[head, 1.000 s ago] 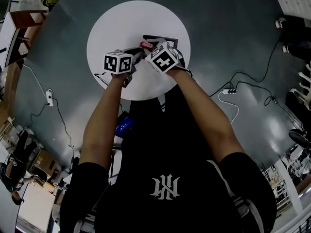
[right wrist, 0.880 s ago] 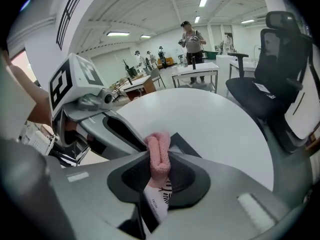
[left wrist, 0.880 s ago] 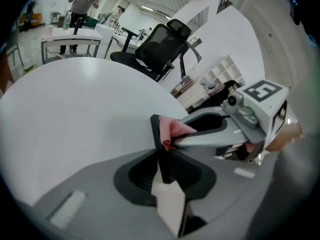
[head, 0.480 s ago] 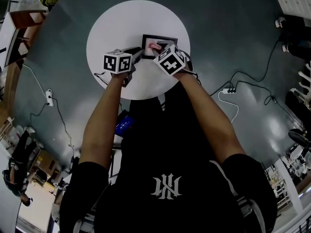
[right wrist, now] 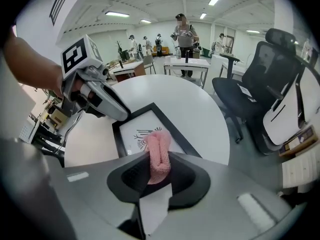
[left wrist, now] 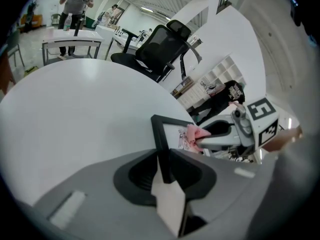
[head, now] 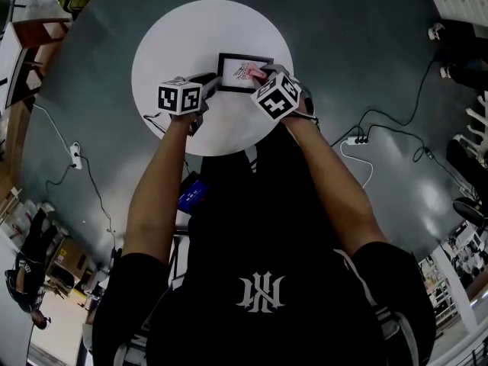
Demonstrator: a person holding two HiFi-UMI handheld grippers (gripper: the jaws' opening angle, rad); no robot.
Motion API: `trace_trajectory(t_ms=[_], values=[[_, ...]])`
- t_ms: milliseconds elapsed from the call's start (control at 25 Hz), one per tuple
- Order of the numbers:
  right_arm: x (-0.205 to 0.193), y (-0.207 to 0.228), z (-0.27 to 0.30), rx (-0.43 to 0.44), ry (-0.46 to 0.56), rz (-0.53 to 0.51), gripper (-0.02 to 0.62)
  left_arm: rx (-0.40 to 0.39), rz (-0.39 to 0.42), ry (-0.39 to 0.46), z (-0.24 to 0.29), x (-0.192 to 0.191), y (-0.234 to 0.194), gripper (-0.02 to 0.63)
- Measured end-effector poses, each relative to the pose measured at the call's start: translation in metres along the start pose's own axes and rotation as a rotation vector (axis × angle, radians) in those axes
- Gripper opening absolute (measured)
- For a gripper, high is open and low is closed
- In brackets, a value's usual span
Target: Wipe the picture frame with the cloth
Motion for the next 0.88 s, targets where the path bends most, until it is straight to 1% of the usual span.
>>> trace_trajectory(t_ms=[160, 280, 440, 560, 640, 760, 880], values=[[-0.001, 0.002, -0.005, -0.028, -0.015, -0.035, 0.083, 0.023, 0.003, -0.008, -0.002, -0.001, -0.004, 0.078], [-0.005, 0.003, -0.008, -0.038, -0.021, -0.049, 0.084, 0.008, 0.003, -0.003, -0.001, -0.001, -0.001, 0.08], [-0.012, 0.006, -0.014, -0.053, -0.016, -0.031, 0.084, -0.016, 0.0, -0.005, 0.003, -0.002, 0.004, 0.084], [-0.017, 0.012, -0.018, -0.07, -0.018, -0.017, 0.084, -0.002, 0.003, -0.005, 0.003, -0.002, 0.002, 0.084], [-0.021, 0.016, -0.02, -0.078, -0.029, -0.017, 0.084, 0.003, 0.0, -0.005, 0.003, -0.003, 0.0, 0.084], [-0.029, 0.024, -0.021, -0.094, -0.05, -0.016, 0.084, -0.014, -0.003, 0.0, 0.004, -0.002, 0.003, 0.084], [-0.04, 0.035, -0.02, -0.128, -0.088, 0.01, 0.084, -0.011, 0.005, 0.006, 0.004, -0.002, 0.004, 0.083]])
Point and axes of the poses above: the fingertips, and each gripper's own axes: z forward along the fingers, y to its right, x out of its top, the point moved 3 cm from there along -z, backward along the fingers, and after that the axes turned 7 degrees about -x, right-handed, at the moved point
